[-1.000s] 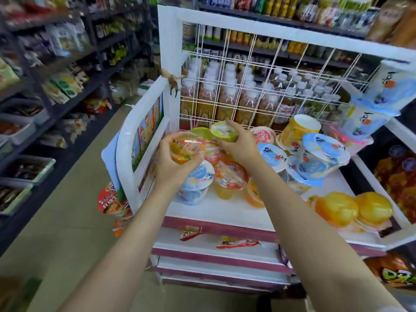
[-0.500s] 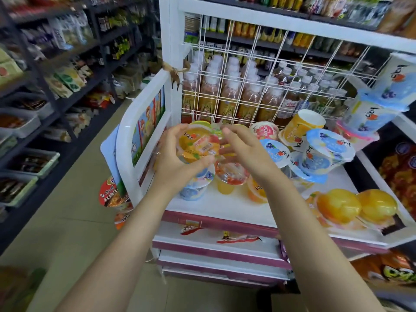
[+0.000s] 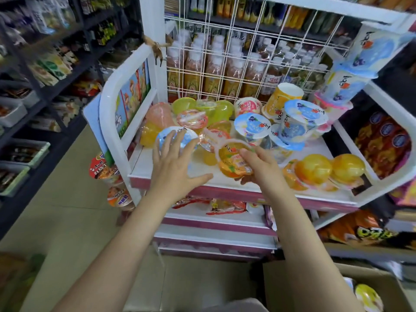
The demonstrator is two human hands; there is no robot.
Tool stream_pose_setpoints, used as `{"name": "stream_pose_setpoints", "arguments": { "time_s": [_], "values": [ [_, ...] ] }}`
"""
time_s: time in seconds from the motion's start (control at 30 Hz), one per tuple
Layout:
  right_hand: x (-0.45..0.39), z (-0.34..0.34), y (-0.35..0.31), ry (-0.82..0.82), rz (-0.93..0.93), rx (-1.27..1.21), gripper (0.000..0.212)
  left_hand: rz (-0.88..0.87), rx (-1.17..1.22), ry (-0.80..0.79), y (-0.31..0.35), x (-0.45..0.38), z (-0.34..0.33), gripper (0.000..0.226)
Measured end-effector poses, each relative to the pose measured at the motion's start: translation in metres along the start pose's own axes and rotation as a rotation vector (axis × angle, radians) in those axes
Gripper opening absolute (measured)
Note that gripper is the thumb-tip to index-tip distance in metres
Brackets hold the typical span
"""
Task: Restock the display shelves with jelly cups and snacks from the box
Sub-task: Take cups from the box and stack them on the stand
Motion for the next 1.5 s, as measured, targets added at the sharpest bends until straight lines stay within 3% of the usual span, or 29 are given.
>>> {"name": "stream_pose_setpoints", "arguments": {
  "time_s": [0.17, 0.23, 0.43, 0.53, 0.63, 0.8, 1.03, 1.17, 1.27, 1.37, 1.43, 1.5],
  "values": [
    [-0.002, -0.006, 0.037, 0.141, -0.095, 0.236, 0.036, 0.081, -0.104, -0.052, -0.004, 0.015, -0.018, 0.095],
    [-0.007, -0.013, 0.039, 0.187, -0.074, 0.271, 0.033, 0.084, -0.100, -0.067, -0.005, 0.015, -0.017, 0.095],
    [0.012, -0.016, 0.038, 0.346, 0.236, 0.765, 0.049, 0.055, -0.088, -0.078, -0.010, 0.014, -0.016, 0.087],
    [0.024, -0.018, 0.048, 0.295, 0.477, 0.928, 0.054, 0.054, -0.054, -0.080, -0.010, 0.014, -0.017, 0.086],
    [0.019, -0.026, 0.062, 0.146, 0.439, 1.074, 0.060, 0.056, -0.036, -0.083, -0.010, 0.015, -0.019, 0.083],
    [0.001, -0.030, 0.060, 0.110, 0.369, 1.086, 0.047, 0.020, -0.041, -0.085, -0.015, 0.013, -0.019, 0.081],
    [-0.002, -0.028, 0.068, 0.136, 0.419, 1.082, 0.058, -0.055, -0.071, -0.054, -0.024, 0.011, -0.027, 0.075],
    [0.002, -0.024, 0.061, 0.073, 0.432, 1.012, 0.057, 0.022, -0.048, -0.091, -0.015, 0.014, -0.015, 0.075],
    [0.030, 0.003, 0.061, 0.153, 0.560, 0.787, 0.047, -0.019, -0.005, 0.065, 0.015, 0.028, 0.003, 0.065],
    [0.074, 0.052, 0.083, 0.264, 0.507, 0.612, 0.037, -0.194, 0.205, 0.286, 0.080, 0.052, 0.004, 0.042],
    [0.103, 0.093, 0.112, 0.309, 0.395, 0.600, 0.032, -0.278, 0.305, 0.194, 0.131, 0.067, -0.023, 0.035],
    [0.127, 0.137, 0.153, 0.351, 0.253, 0.624, 0.025, -0.302, 0.354, -0.031, 0.177, 0.083, -0.070, 0.035]
  ]
}}
Point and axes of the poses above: each hand's wrist, its own x-axis away from the middle knuckle, its own z-axis out of the back of the hand, y = z × x, the point moved 2 cm from there along -x, towards the middle knuckle
